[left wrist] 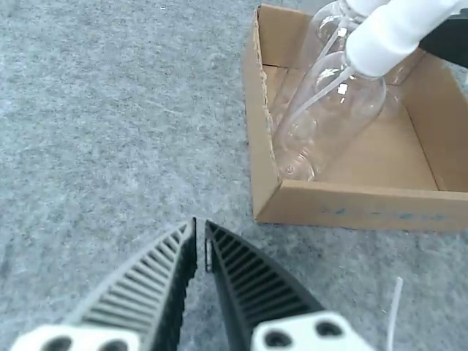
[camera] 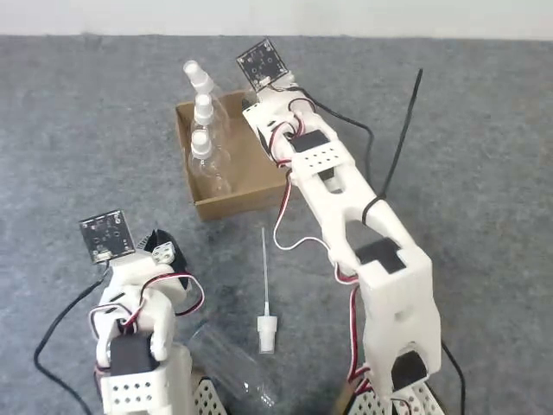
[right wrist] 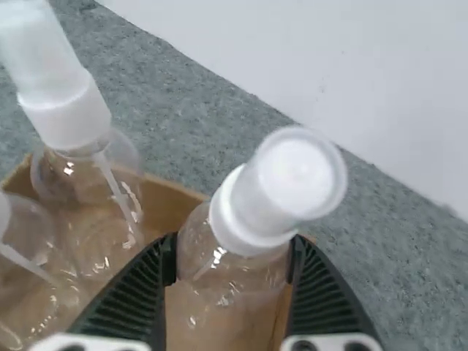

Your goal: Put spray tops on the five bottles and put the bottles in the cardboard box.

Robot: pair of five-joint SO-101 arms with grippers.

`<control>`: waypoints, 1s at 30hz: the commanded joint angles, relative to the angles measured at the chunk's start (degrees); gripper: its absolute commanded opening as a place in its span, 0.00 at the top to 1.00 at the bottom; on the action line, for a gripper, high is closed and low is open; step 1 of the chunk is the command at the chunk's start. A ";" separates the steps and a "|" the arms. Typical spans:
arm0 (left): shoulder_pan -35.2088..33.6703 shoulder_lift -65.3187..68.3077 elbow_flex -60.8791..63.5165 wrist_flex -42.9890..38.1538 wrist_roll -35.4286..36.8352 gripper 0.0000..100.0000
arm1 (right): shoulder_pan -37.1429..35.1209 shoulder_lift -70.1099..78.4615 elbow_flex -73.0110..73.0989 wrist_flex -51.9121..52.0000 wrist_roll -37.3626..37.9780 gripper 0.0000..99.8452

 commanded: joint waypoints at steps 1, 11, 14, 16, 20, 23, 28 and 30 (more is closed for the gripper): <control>-0.35 -0.97 -2.86 -2.02 0.26 0.99 | 0.84 0.04 -5.71 -1.45 0.26 0.96; -0.35 -0.97 -2.86 -2.02 0.26 0.99 | 0.84 1.54 -5.71 -0.75 0.44 0.90; -0.35 -0.97 -2.86 -2.02 0.26 0.99 | 0.84 1.54 -5.63 0.22 0.35 0.82; -0.35 -0.97 -2.86 -2.02 0.26 0.99 | 0.84 1.45 -5.63 1.27 0.35 0.79; -0.35 -0.97 -2.86 -2.02 0.26 0.99 | 0.84 1.36 -5.63 1.54 0.35 0.79; -0.35 -0.97 -2.86 -2.02 0.26 0.99 | 0.66 1.36 -5.63 1.54 0.35 0.79; -0.35 -0.97 -2.86 -2.02 0.26 0.99 | 0.57 1.27 -5.63 1.63 0.35 0.79; -0.35 -0.97 -2.86 -2.02 0.26 0.99 | 0.57 1.27 -5.63 1.63 0.26 0.77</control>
